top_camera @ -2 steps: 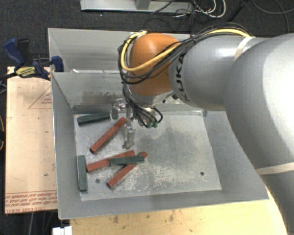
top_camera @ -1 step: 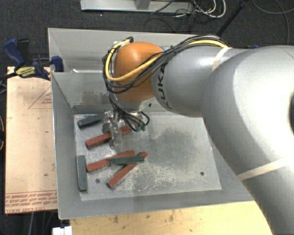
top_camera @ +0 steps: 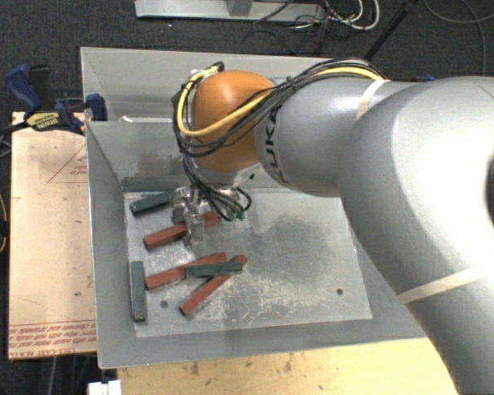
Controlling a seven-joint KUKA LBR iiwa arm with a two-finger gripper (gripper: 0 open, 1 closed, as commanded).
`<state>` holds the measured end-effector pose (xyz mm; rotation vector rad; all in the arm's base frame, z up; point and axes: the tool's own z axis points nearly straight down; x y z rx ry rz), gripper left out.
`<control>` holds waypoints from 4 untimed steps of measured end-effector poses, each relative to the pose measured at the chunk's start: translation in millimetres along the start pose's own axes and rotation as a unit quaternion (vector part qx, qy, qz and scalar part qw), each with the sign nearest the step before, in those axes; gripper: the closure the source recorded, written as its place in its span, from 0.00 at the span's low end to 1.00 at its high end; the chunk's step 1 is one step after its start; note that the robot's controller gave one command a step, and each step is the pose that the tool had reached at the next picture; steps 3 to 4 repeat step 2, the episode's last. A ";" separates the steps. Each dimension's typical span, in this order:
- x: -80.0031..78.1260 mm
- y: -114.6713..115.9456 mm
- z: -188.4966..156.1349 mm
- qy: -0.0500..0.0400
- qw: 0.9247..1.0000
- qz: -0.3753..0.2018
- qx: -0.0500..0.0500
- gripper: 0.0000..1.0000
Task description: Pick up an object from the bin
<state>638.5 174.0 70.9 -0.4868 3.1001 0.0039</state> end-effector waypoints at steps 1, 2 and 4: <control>8.1 -4.5 -0.4 -0.001 0.999 -0.046 0.000 1.00; 41.8 2.2 -130.6 0.000 0.999 -0.039 0.000 1.00; 41.8 2.2 -130.6 0.000 0.999 -0.039 0.000 1.00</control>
Offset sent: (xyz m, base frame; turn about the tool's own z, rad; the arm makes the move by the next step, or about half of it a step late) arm -0.0415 -0.0118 0.1303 -0.0779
